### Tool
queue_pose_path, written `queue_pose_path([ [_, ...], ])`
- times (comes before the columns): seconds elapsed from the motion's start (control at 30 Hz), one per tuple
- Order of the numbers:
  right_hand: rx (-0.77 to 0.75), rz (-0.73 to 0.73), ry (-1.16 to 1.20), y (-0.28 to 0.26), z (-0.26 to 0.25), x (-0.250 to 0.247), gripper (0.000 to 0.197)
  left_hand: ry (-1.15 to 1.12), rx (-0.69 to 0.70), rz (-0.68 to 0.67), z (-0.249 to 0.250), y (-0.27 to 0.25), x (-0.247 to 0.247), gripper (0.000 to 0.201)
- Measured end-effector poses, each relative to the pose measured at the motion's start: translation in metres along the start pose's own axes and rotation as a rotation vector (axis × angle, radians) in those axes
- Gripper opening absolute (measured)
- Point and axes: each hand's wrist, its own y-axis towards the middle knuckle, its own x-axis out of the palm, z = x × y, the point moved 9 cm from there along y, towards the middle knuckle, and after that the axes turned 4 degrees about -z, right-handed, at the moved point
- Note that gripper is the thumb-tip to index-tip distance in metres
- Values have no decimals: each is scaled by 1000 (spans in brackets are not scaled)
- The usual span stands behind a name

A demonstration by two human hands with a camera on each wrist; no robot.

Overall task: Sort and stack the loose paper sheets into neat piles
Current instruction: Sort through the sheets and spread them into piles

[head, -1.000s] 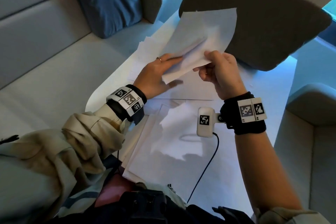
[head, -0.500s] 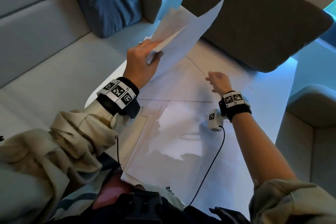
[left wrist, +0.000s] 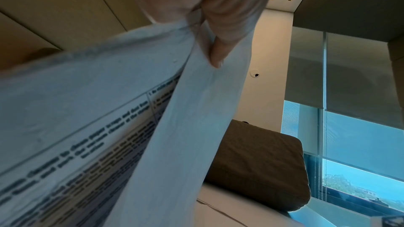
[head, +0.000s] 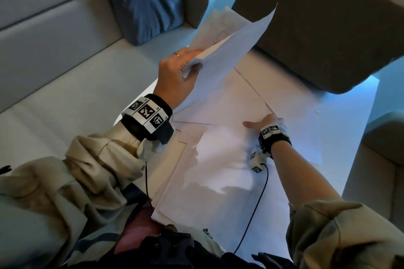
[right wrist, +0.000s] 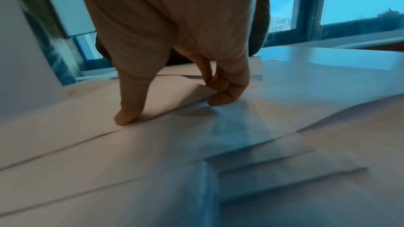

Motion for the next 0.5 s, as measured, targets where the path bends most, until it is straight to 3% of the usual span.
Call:
queue_pose_path([
  [0.17,5,-61,118,1,2,-4,85,20,6,-2,-2,-3,-2,25],
  [0.33,37,-60,133,-6,3,0,111,31,24,-20,1,-2,-2,25],
  [0.5,37,28,119,-16,-1,-9,102,24,55,-37,8,-2,0,26],
])
